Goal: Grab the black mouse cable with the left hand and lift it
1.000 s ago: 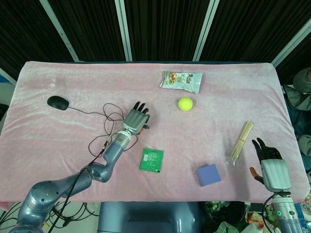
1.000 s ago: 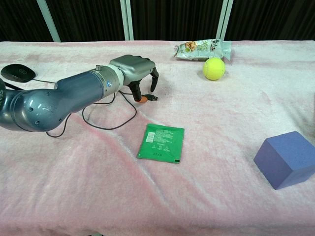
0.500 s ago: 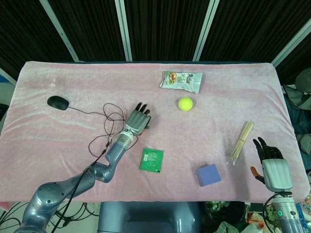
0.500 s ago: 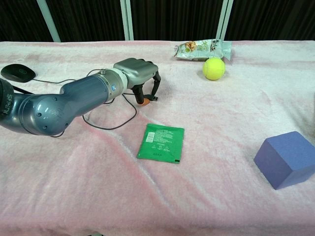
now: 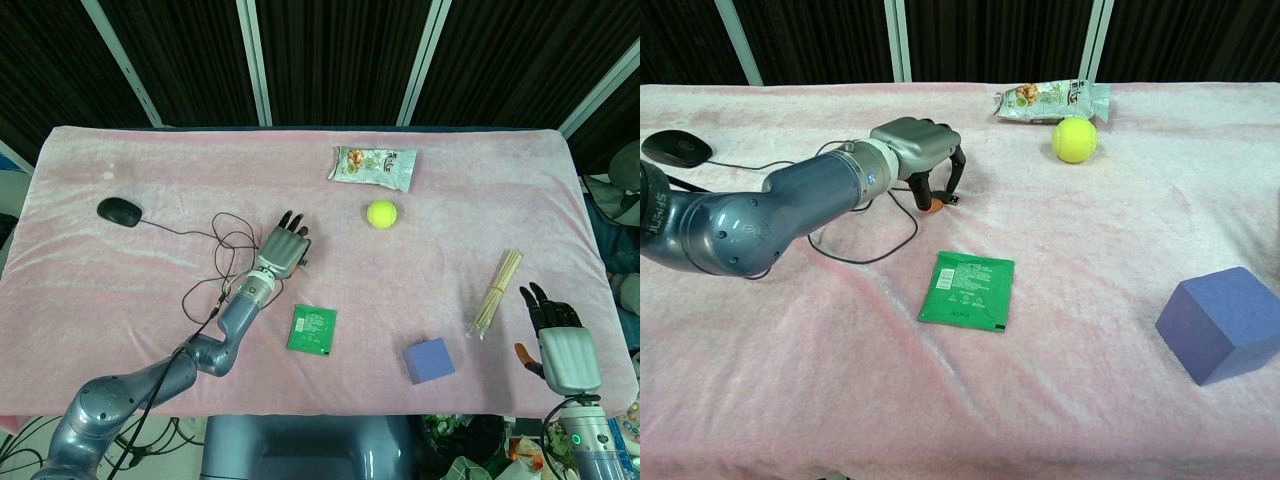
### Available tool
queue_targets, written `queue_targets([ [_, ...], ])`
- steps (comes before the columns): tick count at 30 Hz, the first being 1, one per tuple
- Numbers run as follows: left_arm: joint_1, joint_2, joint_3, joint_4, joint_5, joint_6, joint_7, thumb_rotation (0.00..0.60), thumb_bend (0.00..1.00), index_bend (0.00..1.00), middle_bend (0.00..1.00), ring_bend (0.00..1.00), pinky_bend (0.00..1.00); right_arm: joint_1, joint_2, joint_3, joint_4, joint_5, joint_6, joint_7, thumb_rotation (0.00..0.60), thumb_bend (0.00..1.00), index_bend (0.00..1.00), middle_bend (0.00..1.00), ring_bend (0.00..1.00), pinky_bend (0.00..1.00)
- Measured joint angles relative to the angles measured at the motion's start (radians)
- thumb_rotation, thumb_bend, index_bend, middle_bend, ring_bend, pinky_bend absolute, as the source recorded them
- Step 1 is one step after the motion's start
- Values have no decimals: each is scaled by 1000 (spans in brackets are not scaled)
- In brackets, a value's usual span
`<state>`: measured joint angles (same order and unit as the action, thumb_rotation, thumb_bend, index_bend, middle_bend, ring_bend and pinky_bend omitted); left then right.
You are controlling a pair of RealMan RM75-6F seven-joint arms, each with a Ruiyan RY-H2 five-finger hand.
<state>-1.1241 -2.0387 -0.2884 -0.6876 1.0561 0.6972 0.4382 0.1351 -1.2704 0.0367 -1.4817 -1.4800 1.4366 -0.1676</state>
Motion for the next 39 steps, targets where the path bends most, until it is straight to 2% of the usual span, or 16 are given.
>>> queue_targets([
  [10, 10, 55, -15, -102, 11, 33, -17, 600, 378, 550, 244, 0, 0, -2, 1, 4, 0, 1, 1, -1, 600, 183, 0, 60, 232, 207],
  [16, 45, 158, -6, -275, 47, 76, -35, 600, 378, 550, 245, 0, 0, -3, 1, 8, 5, 8, -2, -4, 600, 184, 0, 60, 232, 207],
  [22, 110, 334, 7, -546, 87, 124, -73, 600, 377, 555, 248, 0, 0, -2, -5, 10, 8, 11, -4, -23, 600, 183, 0, 61, 232, 208],
  [28, 195, 556, 16, -841, 133, 172, -156, 600, 377, 562, 252, 0, 0, -2, -12, 15, 14, 22, -7, -42, 600, 183, 0, 61, 232, 207],
  [32, 254, 718, 27, -1004, 161, 172, -285, 600, 377, 563, 252, 0, 0, -4, -14, 21, 16, 31, -5, -48, 600, 183, 0, 61, 233, 207],
  [39, 325, 904, 54, -1155, 255, 130, -543, 600, 377, 568, 253, 0, 0, -6, -15, 23, 15, 34, -4, -58, 600, 184, 0, 61, 233, 207],
])
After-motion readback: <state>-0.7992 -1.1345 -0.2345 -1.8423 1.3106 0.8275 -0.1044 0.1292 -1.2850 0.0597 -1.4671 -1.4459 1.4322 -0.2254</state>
